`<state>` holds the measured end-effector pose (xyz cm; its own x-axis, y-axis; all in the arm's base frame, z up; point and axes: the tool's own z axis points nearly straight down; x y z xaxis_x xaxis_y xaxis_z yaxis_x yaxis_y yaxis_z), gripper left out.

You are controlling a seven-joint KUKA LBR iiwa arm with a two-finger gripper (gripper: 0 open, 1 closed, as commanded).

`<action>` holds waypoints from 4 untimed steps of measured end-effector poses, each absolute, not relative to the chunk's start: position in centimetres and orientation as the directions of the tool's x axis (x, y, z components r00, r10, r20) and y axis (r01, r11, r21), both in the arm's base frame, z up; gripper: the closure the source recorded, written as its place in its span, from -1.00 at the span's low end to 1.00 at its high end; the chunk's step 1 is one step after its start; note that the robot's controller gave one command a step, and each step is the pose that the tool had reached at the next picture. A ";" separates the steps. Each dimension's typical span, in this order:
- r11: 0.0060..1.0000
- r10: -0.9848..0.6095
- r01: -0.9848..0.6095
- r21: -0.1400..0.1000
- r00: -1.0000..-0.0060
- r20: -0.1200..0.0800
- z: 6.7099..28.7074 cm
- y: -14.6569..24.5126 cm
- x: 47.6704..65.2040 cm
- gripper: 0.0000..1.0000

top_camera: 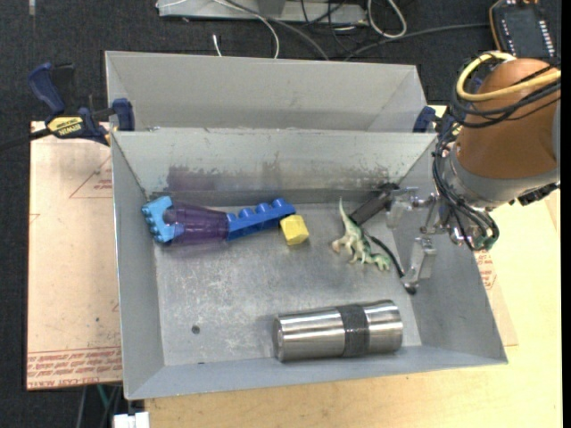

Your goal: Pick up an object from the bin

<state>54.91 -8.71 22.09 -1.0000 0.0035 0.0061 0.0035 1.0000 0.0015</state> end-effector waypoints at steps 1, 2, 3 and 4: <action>1.000 0.000 0.000 0.000 -1.000 -0.002 22.5 -8.7 55.1 -1.00; 0.995 -0.098 -0.098 -0.001 -0.995 -0.010 8.1 -11.1 65.5 -1.00; 0.989 -0.145 -0.145 -0.004 -0.989 -0.021 14.2 -9.8 65.3 -1.00; 0.887 -0.462 -0.462 -0.001 -0.887 -0.012 9.9 -5.1 63.5 -1.00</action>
Offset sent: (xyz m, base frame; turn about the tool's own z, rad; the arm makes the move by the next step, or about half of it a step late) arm 0.1065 -0.0251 -0.1509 -0.1071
